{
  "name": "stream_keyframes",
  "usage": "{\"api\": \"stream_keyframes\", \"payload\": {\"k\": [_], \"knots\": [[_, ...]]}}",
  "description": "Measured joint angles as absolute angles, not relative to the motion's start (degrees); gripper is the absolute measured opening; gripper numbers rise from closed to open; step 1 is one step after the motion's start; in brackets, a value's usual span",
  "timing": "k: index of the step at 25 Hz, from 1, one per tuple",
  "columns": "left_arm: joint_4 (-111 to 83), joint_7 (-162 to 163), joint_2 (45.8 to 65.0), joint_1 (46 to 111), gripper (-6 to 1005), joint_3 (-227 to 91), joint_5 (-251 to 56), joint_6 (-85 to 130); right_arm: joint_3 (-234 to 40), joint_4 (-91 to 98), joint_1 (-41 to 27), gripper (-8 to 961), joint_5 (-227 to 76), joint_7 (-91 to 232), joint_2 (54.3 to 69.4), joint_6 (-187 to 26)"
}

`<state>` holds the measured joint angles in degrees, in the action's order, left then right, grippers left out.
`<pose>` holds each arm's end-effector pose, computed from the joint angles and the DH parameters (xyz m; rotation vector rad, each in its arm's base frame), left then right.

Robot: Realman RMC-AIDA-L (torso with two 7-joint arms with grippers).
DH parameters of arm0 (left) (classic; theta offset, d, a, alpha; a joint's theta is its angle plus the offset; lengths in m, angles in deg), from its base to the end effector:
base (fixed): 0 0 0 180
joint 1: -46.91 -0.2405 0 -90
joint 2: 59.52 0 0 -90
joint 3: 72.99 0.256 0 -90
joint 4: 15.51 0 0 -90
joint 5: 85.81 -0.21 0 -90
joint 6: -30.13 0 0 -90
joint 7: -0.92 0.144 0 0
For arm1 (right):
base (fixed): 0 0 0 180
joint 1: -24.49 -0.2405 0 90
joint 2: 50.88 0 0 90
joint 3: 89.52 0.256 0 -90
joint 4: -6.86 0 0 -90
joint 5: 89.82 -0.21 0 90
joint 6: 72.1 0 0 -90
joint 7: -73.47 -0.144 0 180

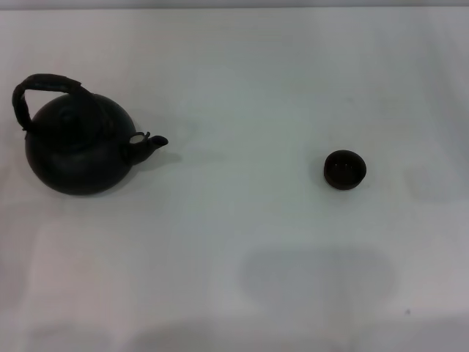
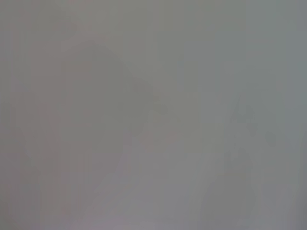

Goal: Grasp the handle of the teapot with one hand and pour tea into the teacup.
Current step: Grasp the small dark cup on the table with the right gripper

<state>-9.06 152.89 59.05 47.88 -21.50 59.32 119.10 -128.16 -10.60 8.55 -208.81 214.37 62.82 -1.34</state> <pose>-0.4072 0.1687 0.0441 -1.3897 -0.6429 -0.7827 0.3883 0.2985 0.0790 -1.6900 0.5731 0.7013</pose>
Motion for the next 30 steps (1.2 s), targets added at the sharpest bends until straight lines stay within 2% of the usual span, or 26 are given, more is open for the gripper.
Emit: {"api": "stream_keyframes", "payload": {"k": [21, 24, 30], "knots": [[-9.72, 152.75, 59.41, 51.32, 759, -21.23, 58.39, 116.76, -126.72, -10.90, 11.14, 857, -208.63, 214.25, 63.05, -2.40], [-9.72, 152.73, 59.43, 51.31, 758, -21.23, 57.94, 116.85, -127.21, -11.24, 11.23, 857, -207.88, 212.94, 62.15, -1.33], [-9.96, 152.45, 59.49, 51.02, 758, -21.22, 56.93, 116.95, -127.46, -18.99, 11.99, 857, -195.10, 201.67, 59.23, 2.93]]}}
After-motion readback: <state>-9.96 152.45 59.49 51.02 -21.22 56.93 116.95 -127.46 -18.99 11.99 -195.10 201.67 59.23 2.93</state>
